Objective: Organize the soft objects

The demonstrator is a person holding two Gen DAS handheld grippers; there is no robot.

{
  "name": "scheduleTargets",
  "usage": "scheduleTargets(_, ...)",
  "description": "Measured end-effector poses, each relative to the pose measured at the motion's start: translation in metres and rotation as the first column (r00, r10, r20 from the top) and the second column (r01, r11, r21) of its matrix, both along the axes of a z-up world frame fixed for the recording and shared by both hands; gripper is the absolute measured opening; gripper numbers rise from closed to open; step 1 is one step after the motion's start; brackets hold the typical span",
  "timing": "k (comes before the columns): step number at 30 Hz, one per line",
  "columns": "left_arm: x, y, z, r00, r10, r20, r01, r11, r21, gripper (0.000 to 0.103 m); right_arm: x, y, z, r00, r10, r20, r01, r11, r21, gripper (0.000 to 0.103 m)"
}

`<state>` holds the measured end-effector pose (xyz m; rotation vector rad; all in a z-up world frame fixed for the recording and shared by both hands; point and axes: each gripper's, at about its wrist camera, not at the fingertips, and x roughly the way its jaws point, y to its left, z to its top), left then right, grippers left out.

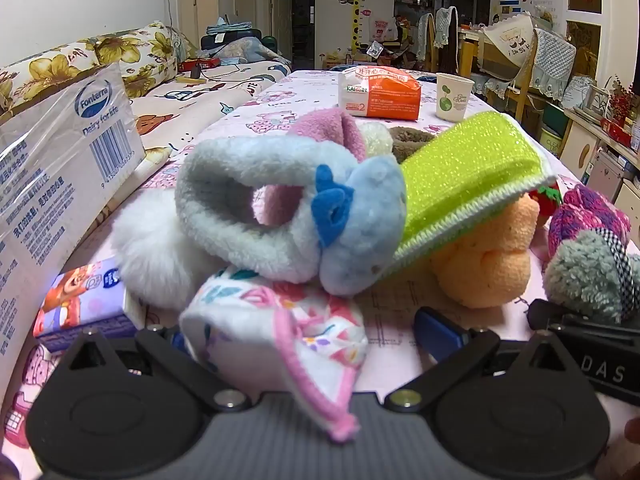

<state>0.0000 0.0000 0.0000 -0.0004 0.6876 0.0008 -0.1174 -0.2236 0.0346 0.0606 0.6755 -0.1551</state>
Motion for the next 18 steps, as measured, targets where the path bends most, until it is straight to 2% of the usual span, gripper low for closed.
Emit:
scheduleTargets(8, -0.004, 0.003, 0.001, 1.0, -0.025, -0.005, 0.025, 1.0, -0.001, 0.103, -0.002, 0.001, 0.003, 1.0, 0.01, -0.014, -0.01, 1.0, -0.009, 0.103)
scheduleTargets(12, -0.011, 0.006, 0.004, 1.0, -0.019, -0.008, 0.019, 1.0, 0.007, 0.102, 0.0, 0.005, 0.007, 0.999, 0.018, -0.046, -0.02, 0.998, -0.052, 0.103)
scheduleTargets(18, -0.027, 0.019, 0.024, 0.999, -0.021, 0.042, 0.02, 1.0, 0.009, 0.102, -0.018, 0.015, 0.024, 0.999, 0.026, 0.037, -0.022, 0.994, -0.105, 0.103)
